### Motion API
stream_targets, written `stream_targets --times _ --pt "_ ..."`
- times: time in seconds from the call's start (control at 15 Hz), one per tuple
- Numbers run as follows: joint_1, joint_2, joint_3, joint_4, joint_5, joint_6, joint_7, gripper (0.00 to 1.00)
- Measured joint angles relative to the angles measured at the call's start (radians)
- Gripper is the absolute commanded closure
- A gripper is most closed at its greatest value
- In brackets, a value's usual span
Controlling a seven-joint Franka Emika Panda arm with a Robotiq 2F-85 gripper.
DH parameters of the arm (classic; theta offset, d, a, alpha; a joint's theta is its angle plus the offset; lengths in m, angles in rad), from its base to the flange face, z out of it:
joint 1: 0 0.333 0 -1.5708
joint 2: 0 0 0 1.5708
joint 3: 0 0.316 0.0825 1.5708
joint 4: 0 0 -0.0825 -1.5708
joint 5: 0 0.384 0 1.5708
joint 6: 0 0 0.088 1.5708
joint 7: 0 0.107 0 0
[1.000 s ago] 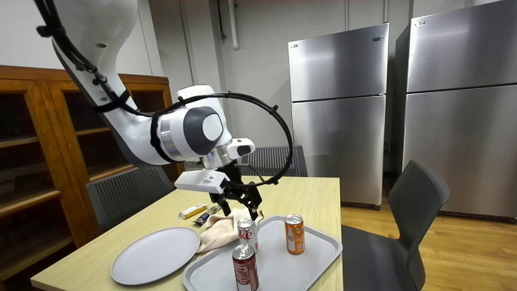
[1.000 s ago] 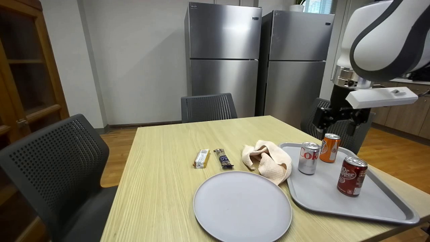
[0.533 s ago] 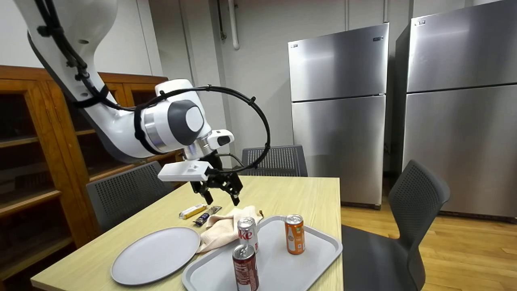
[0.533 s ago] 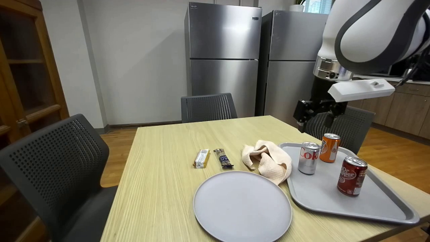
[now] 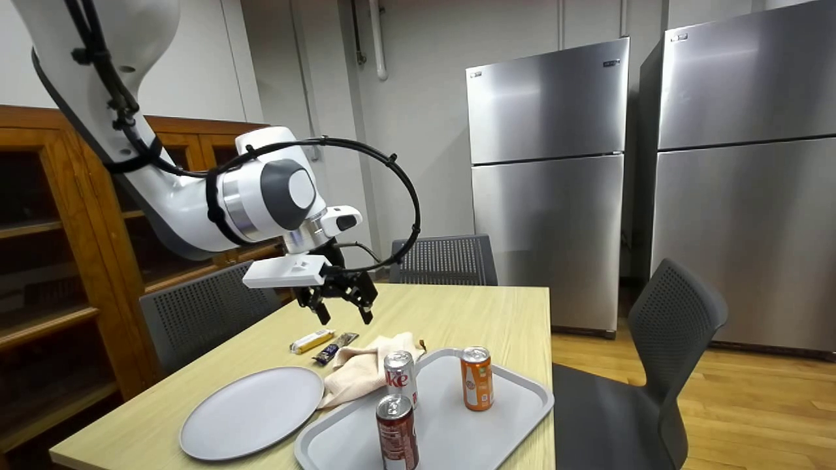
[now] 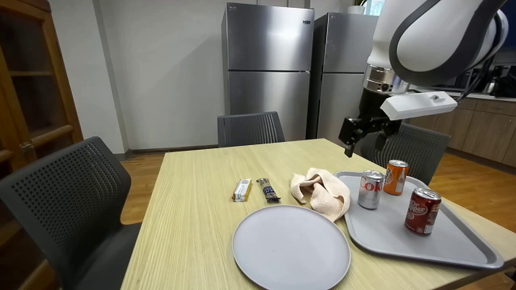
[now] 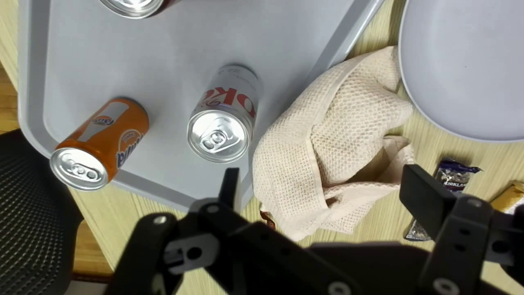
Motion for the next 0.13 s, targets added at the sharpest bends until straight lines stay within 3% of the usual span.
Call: stream_targets --times 0.13 --pt "0.000 0.000 0.000 0.000 0.000 0.000 0.000 0.00"
